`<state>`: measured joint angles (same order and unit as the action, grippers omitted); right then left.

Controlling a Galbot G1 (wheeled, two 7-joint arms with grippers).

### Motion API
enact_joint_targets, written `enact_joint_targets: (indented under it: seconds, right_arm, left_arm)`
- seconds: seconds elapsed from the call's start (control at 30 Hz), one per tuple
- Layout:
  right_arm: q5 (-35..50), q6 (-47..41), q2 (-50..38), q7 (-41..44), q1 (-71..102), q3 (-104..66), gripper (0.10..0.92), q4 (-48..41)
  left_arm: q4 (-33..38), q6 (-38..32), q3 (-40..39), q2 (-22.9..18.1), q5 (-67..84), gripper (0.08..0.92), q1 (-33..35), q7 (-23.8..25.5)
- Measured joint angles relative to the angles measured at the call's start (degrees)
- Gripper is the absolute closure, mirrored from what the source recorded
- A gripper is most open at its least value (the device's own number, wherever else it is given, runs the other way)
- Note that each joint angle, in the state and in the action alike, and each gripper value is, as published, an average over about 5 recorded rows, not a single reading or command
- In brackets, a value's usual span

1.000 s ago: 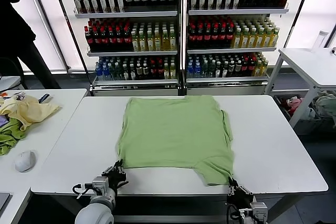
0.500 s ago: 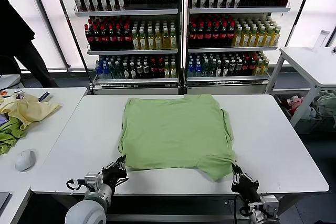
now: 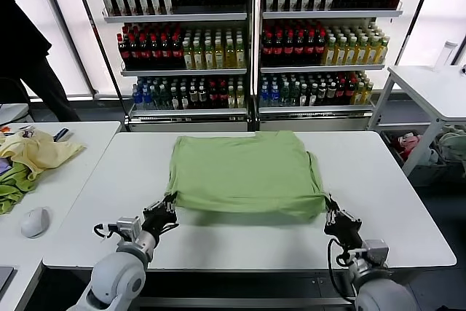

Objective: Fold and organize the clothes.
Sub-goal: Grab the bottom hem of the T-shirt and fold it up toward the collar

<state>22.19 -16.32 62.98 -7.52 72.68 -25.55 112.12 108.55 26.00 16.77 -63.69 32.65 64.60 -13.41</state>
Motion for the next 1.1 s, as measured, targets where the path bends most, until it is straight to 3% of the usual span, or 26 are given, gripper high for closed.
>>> enact_joint_targets:
  seconds: [0.33, 0.73, 1.1]
  right_arm:
    - [-0.8, -0.6, -1.0, 0.4, -9.3, 4.9, 0.896, -7.2]
    - [-3.8, -1.4, -0.5, 1.4, -15.2, 9.4, 0.888, -13.1]
    - [-5.3, -2.9, 0.5, 1.3, -14.0, 8.8, 0.599, -12.9]
  left_arm:
    - [-8.2, -0.7, -4.1, -0.7, -2.3, 0.890, -7.0, 0.3]
    - [-13.4, -0.5, -6.9, -1.7, -6.7, 0.880, -10.7, -0.3]
    - [-12.6, -0.6, -6.1, -1.6, -8.8, 0.589, -9.8, -1.4]
